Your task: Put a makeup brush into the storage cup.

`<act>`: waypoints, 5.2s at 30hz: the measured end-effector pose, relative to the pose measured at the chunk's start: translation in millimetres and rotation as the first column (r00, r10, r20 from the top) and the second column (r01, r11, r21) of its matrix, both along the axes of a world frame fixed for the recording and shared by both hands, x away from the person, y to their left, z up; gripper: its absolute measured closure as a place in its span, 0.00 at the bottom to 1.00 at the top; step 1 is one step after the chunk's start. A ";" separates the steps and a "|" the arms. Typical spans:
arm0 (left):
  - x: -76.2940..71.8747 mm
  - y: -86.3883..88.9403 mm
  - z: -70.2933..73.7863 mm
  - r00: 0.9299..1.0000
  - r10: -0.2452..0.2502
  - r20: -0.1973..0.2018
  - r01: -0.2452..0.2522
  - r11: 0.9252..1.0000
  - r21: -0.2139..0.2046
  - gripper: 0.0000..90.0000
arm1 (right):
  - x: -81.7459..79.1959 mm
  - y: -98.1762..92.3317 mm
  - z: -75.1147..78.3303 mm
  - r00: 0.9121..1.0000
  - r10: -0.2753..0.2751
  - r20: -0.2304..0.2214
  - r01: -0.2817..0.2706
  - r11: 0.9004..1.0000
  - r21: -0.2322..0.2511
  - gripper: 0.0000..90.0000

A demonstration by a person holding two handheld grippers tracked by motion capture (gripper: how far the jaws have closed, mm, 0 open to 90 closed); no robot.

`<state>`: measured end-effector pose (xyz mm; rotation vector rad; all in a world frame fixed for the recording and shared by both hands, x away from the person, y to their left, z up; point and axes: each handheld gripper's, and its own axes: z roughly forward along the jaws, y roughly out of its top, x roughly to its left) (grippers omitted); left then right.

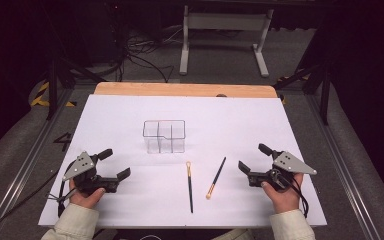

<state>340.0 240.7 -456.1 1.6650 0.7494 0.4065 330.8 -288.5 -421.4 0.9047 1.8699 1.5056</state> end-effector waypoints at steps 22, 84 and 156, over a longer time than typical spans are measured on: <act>-0.9 0.6 1.4 1.000 0.007 0.004 -0.007 1.000 0.012 0.01 | 7.3 51.1 14.2 0.994 0.109 -0.030 -0.109 0.994 0.005 0.07; -0.6 -2.6 2.3 1.000 -0.026 0.003 0.026 0.993 0.117 0.01 | 46.0 150.8 53.5 0.868 0.107 -0.484 -0.359 0.810 -0.463 0.14; 1.7 -3.3 -0.2 1.000 -0.030 -0.005 0.031 0.992 0.124 0.01 | 57.6 230.8 -1.4 0.622 -0.295 -0.725 -0.359 0.716 -0.599 0.61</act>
